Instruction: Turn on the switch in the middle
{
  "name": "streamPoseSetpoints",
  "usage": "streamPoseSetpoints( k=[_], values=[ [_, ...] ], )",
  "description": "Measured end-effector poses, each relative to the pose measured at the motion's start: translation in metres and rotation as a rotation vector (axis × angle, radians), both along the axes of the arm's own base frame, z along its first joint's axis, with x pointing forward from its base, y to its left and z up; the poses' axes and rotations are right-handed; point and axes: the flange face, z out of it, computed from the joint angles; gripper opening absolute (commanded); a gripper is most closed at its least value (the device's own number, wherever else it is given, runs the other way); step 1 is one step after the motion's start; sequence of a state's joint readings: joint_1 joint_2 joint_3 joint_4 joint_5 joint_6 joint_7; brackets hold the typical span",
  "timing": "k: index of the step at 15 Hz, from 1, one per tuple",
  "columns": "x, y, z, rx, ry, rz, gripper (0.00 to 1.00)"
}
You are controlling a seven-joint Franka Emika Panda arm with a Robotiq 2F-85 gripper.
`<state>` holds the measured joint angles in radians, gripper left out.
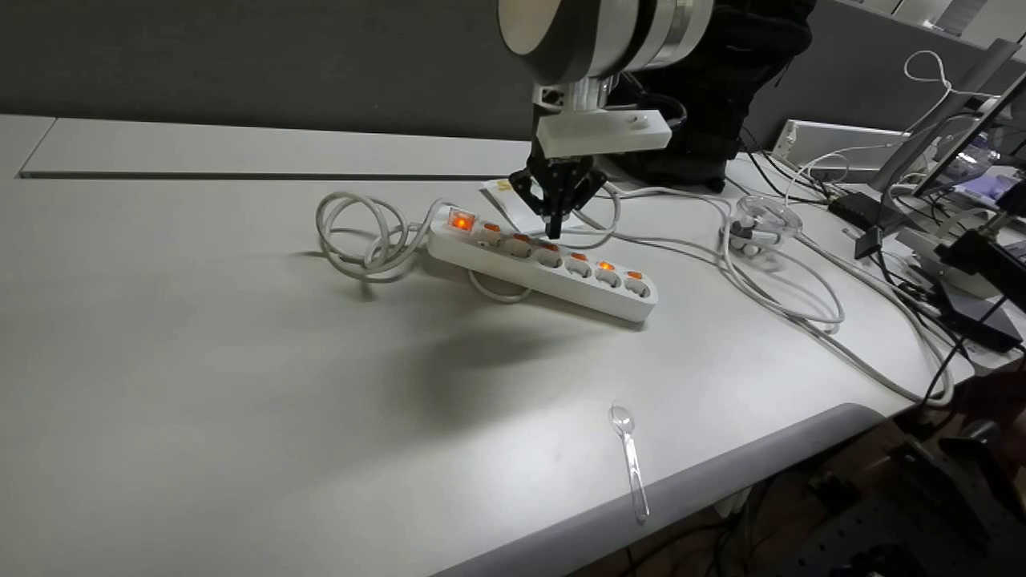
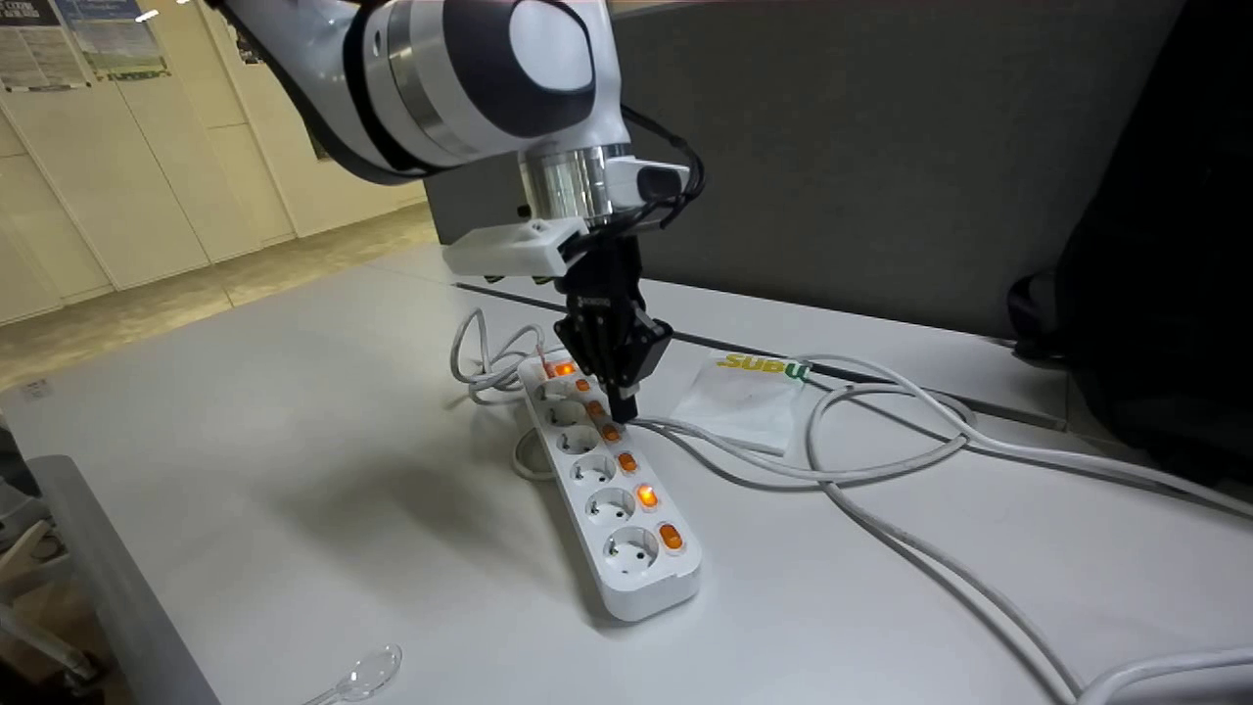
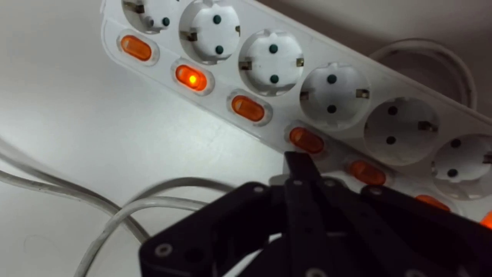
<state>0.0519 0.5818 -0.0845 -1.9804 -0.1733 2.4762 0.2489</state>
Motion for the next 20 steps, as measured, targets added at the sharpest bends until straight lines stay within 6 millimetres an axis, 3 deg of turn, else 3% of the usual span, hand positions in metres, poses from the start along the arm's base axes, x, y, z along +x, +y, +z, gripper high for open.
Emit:
streamPoseSetpoints(
  k=[20],
  values=[
    [-0.0079, 0.0009, -0.0066, 0.024, -0.016, -0.018, 0.0]
  ],
)
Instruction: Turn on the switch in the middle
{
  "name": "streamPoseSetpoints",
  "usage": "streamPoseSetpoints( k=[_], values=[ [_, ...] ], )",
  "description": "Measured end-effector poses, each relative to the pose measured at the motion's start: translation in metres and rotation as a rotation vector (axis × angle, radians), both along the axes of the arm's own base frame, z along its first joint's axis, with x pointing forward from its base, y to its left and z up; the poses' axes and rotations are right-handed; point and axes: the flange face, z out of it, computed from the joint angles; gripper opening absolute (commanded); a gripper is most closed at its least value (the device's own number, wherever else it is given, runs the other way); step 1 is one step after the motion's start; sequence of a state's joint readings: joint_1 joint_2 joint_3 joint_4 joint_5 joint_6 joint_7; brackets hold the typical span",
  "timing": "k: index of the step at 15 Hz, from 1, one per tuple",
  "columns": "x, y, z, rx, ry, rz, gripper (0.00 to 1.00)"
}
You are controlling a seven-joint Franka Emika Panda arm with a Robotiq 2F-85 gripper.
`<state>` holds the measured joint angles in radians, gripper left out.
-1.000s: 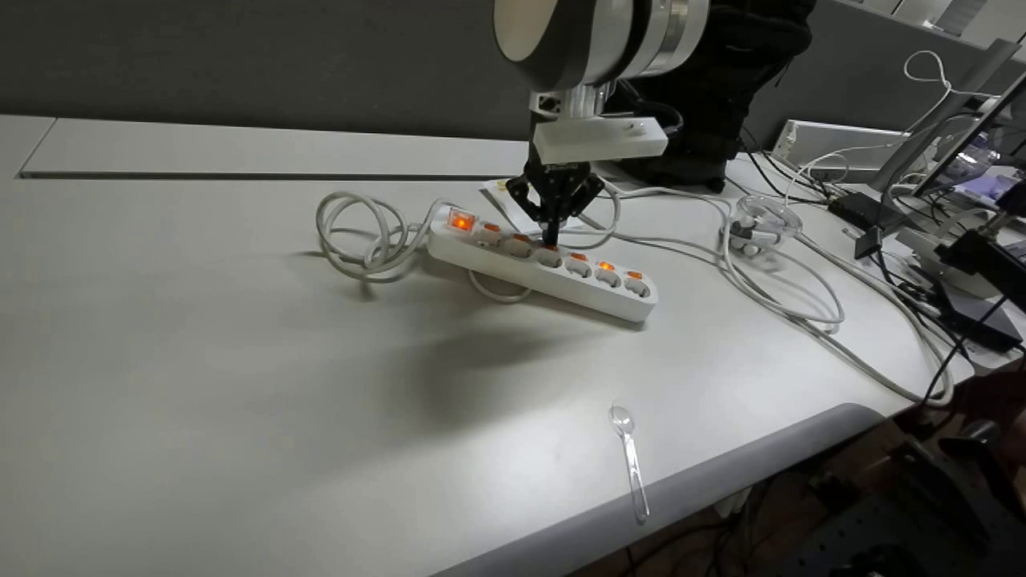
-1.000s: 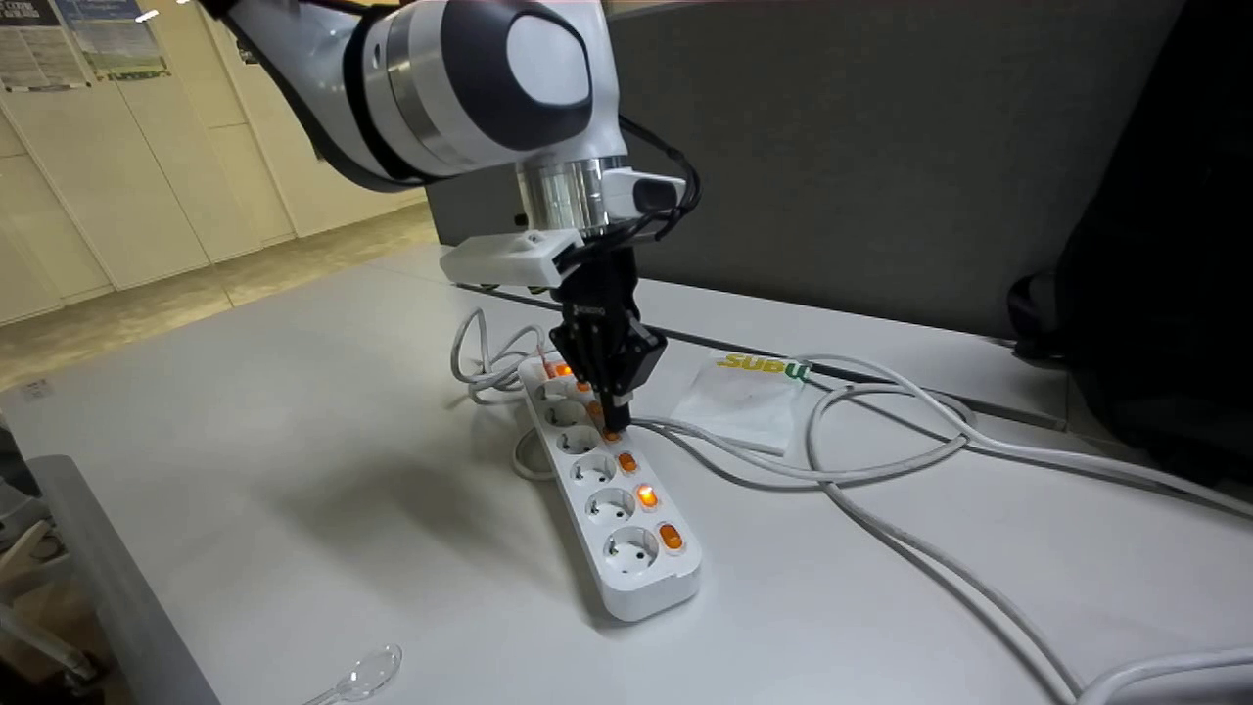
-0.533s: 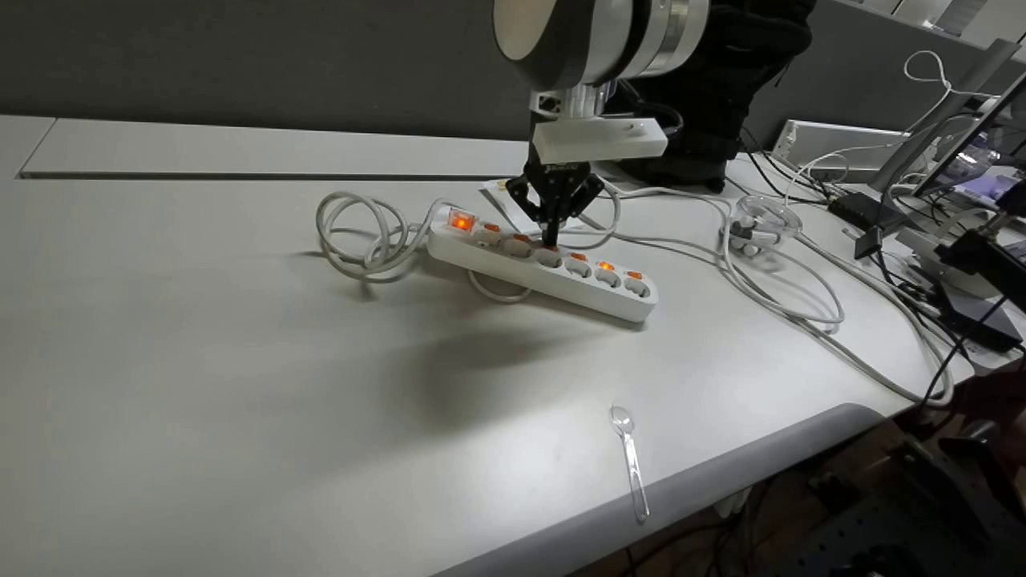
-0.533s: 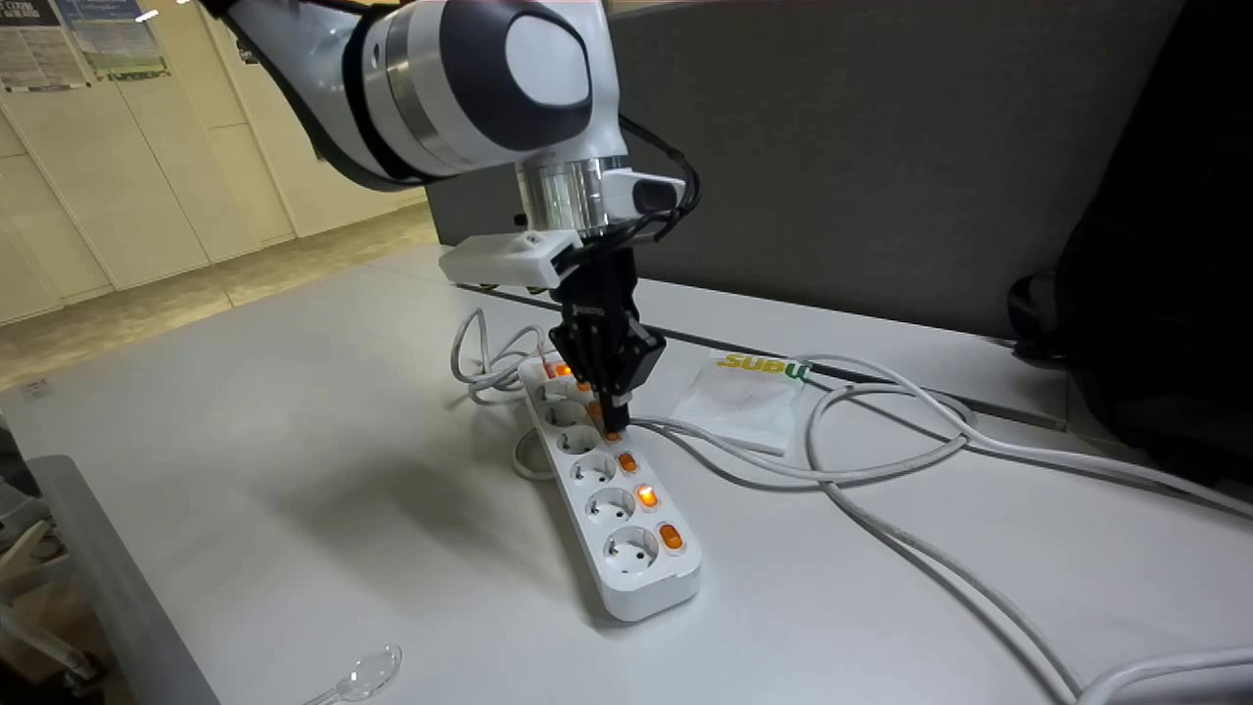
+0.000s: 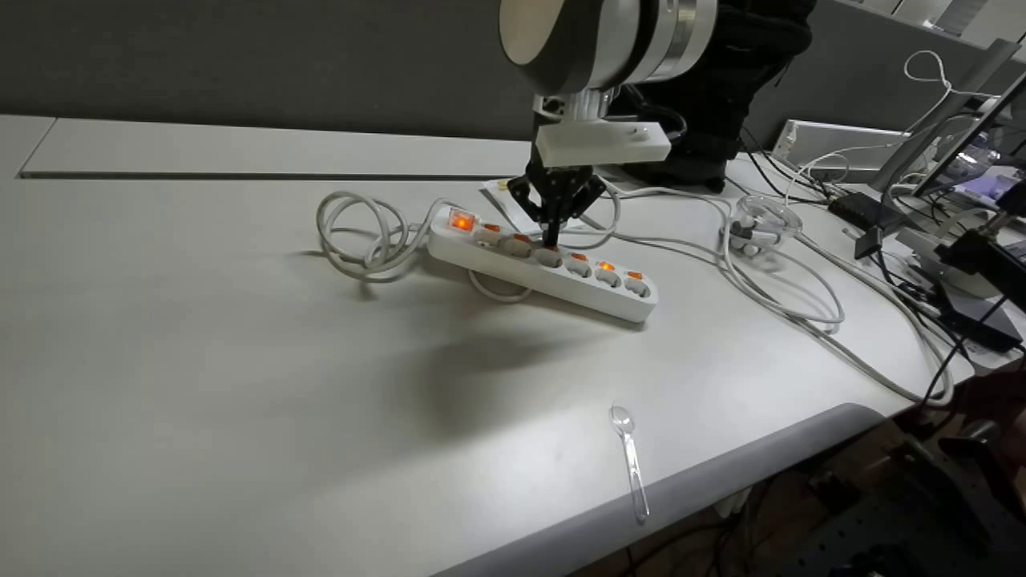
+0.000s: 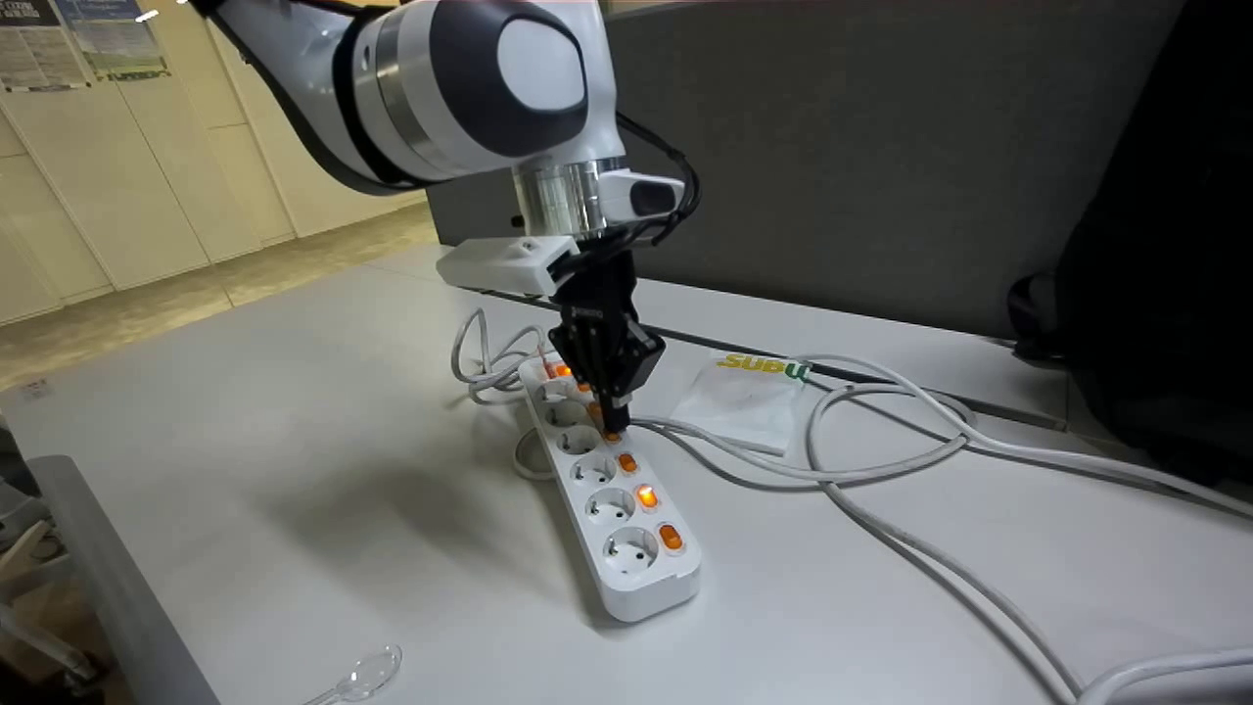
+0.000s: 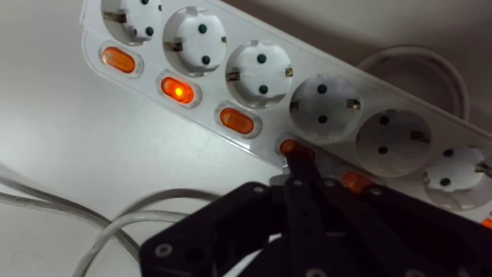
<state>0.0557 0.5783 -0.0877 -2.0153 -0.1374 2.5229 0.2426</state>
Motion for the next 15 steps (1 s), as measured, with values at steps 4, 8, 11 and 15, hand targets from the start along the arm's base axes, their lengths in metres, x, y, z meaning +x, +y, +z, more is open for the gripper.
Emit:
streamPoseSetpoints(
  k=[4, 8, 11, 15],
  values=[
    [-0.004, -0.001, 0.0, 0.005, -0.007, -0.008, 0.0],
    [-0.008, -0.003, 0.0, 0.012, 0.0, -0.024, 0.0],
    [-0.013, -0.004, 0.0, 0.011, 0.006, -0.029, 0.0],
    [-0.022, -0.005, 0.0, 0.009, 0.015, -0.039, 0.0]
  ],
)
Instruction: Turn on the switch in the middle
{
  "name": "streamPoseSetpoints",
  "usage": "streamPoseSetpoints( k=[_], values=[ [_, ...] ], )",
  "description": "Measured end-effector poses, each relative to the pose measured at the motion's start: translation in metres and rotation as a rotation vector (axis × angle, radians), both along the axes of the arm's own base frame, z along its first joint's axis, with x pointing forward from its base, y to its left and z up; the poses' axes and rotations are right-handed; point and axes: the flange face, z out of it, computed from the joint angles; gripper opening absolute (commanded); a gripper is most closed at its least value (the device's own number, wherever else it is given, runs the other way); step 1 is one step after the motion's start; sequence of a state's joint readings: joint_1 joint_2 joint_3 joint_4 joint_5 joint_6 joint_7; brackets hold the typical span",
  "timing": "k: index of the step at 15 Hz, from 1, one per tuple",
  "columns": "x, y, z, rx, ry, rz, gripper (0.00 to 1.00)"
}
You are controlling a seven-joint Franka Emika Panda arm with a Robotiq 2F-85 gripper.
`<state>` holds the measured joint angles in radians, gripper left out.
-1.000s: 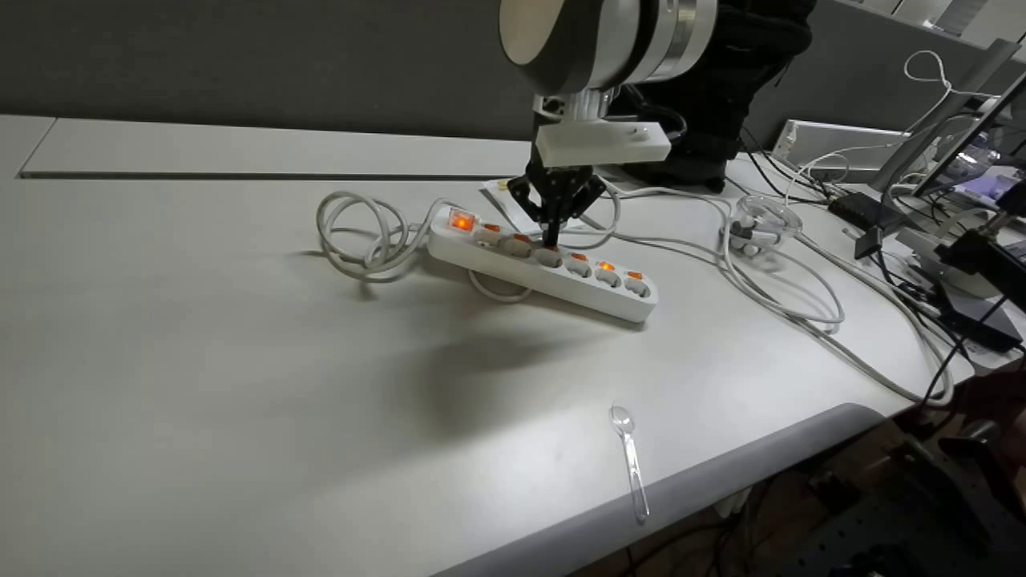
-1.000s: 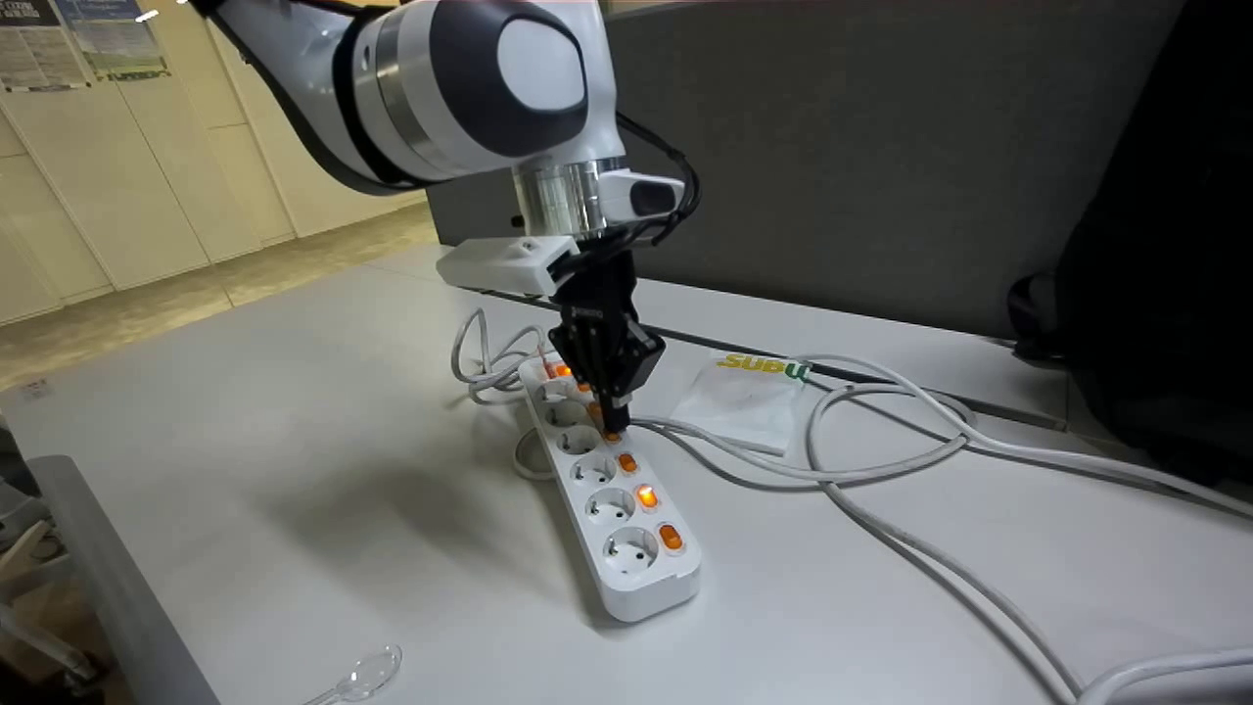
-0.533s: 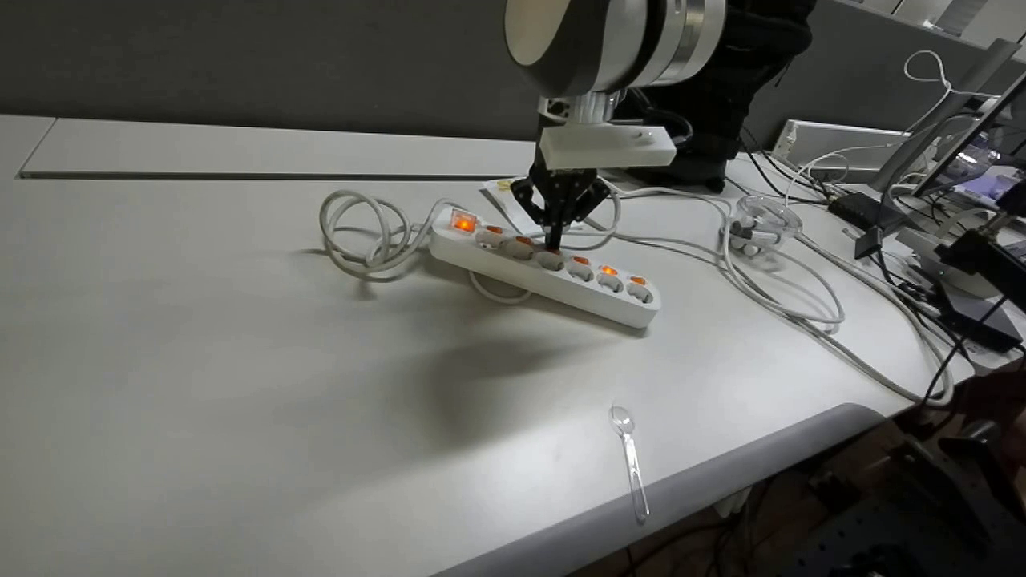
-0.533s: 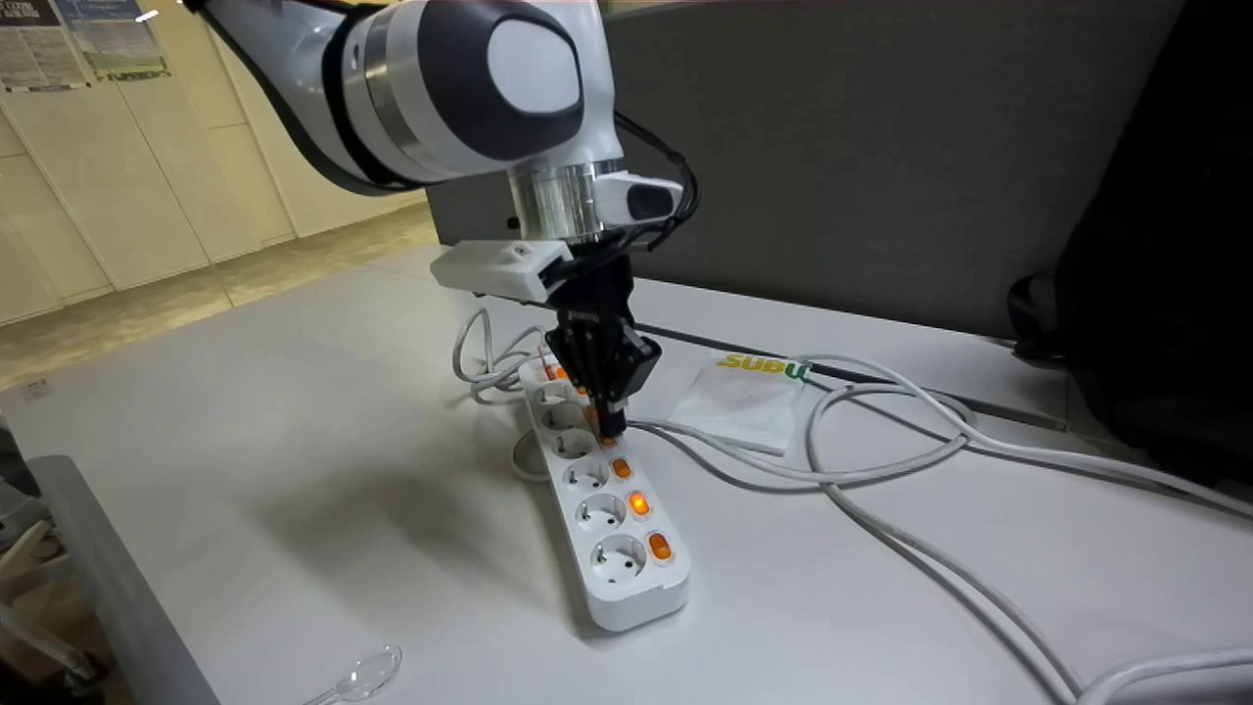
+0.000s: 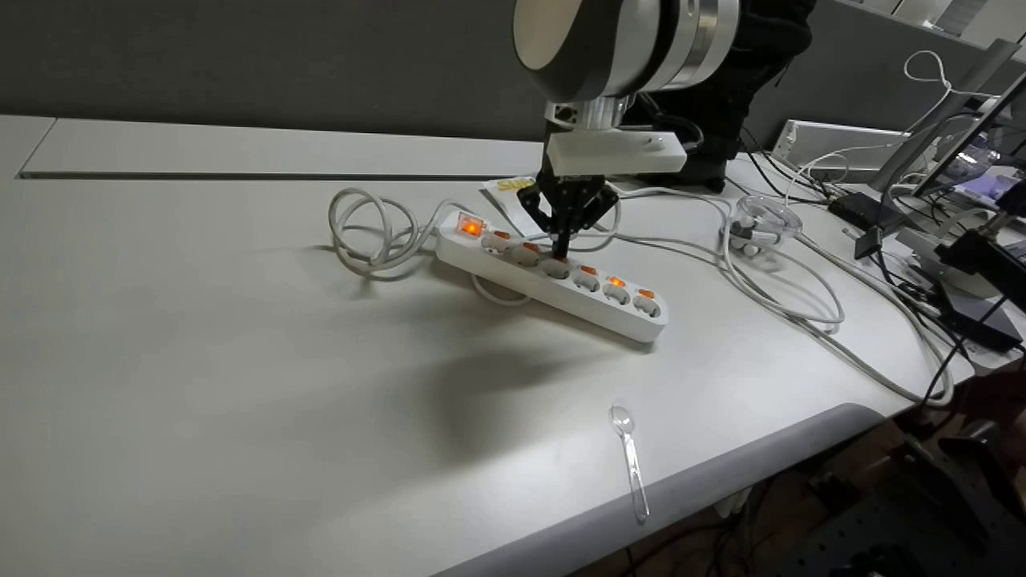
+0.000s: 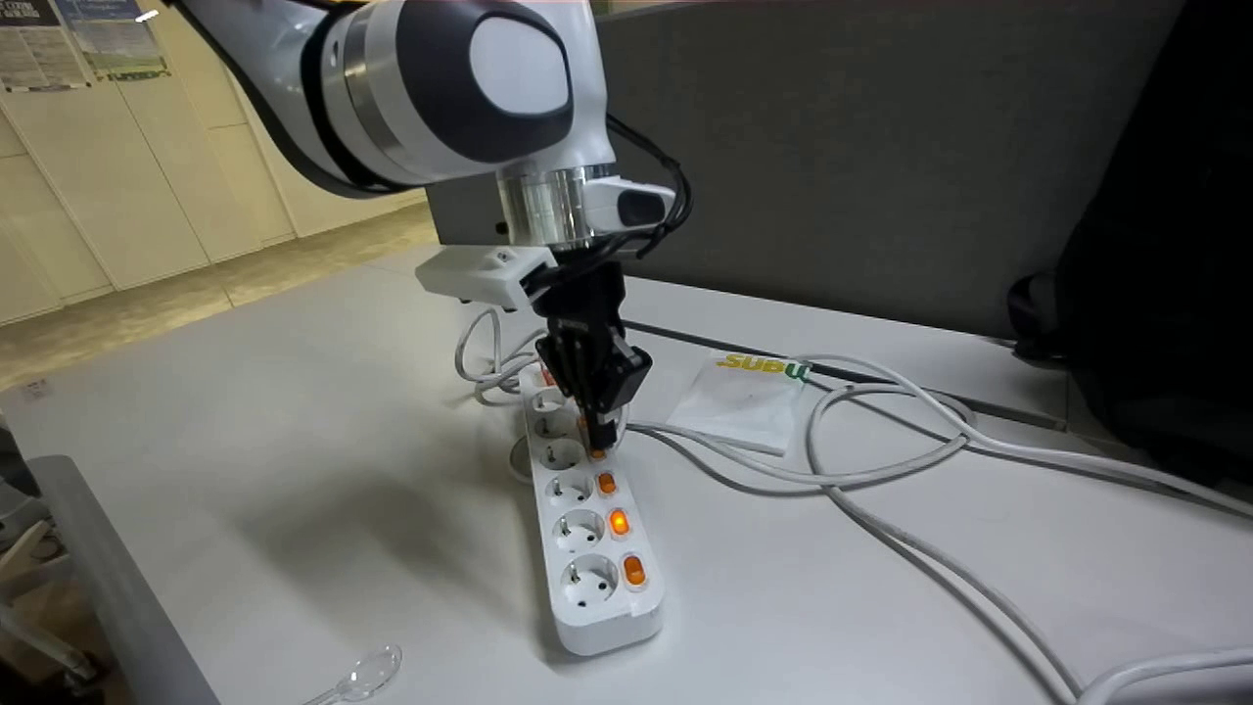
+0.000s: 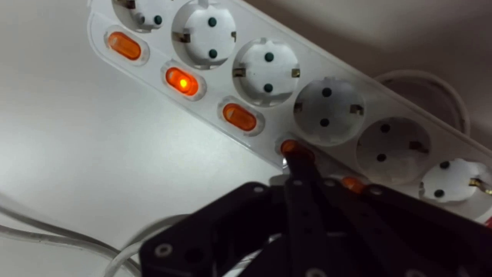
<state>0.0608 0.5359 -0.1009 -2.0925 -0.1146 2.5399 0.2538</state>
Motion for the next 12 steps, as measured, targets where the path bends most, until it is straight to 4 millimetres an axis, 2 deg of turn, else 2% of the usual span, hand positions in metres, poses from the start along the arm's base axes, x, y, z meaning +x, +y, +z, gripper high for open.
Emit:
streamPoseSetpoints(
  k=[12],
  values=[
    [-0.022, -0.004, 0.002, -0.004, 0.004, -0.023, 0.0]
  ],
)
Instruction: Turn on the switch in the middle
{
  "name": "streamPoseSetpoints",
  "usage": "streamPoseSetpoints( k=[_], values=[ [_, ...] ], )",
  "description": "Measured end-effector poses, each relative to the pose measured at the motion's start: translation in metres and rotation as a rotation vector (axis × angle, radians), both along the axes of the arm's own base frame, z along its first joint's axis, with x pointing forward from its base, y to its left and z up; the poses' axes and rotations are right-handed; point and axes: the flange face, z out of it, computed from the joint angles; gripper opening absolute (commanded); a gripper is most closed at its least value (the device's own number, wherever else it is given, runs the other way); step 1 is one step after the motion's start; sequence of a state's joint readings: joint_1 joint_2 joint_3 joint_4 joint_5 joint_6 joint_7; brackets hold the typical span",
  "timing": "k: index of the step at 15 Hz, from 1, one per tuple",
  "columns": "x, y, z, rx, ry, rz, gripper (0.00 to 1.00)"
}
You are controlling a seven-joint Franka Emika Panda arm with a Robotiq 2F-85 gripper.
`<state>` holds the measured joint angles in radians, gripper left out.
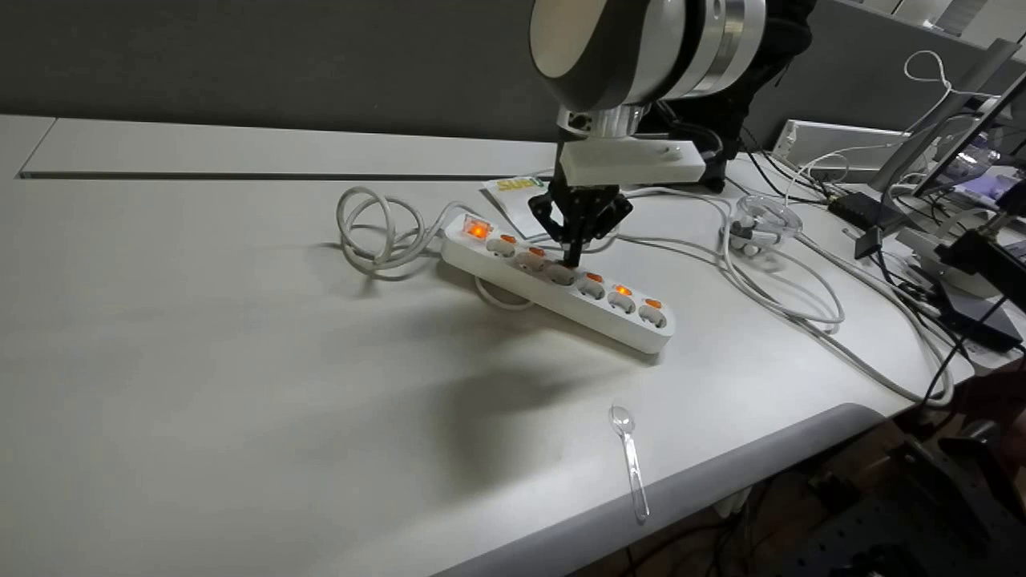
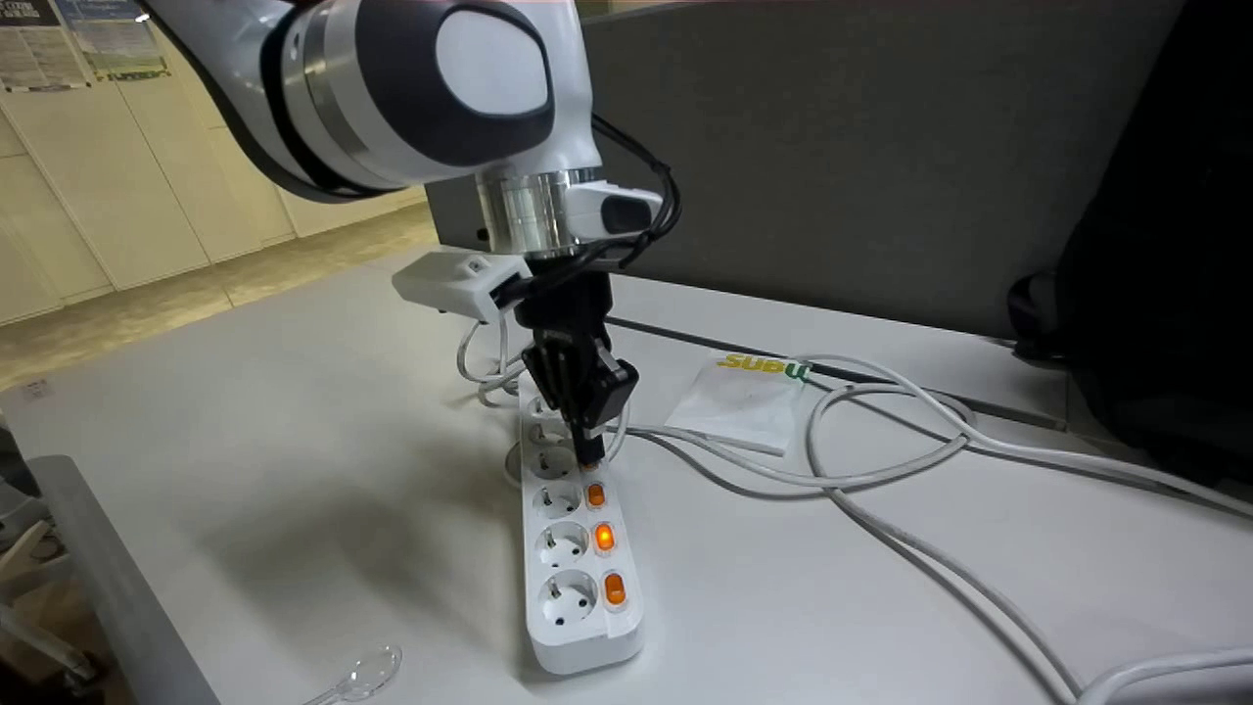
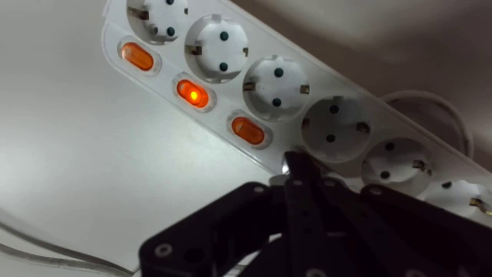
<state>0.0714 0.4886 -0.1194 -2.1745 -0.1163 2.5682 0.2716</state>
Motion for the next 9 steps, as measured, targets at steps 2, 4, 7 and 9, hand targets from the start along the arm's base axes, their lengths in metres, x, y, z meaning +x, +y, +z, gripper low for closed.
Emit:
streamPoseSetpoints(
  k=[2, 4, 7, 9],
  values=[
    [-0.0045, -0.0007, 0.0005, -0.002, -0.003, -0.005, 0.0],
    [-0.0076, -0.0022, 0.001, -0.002, -0.007, -0.009, 0.0],
    [-0.0091, -0.0048, 0.0016, -0.005, -0.045, 0.0, 0.0],
    [-0.009, -0.0069, 0.0019, -0.008, -0.067, 0.005, 0.0]
  ],
)
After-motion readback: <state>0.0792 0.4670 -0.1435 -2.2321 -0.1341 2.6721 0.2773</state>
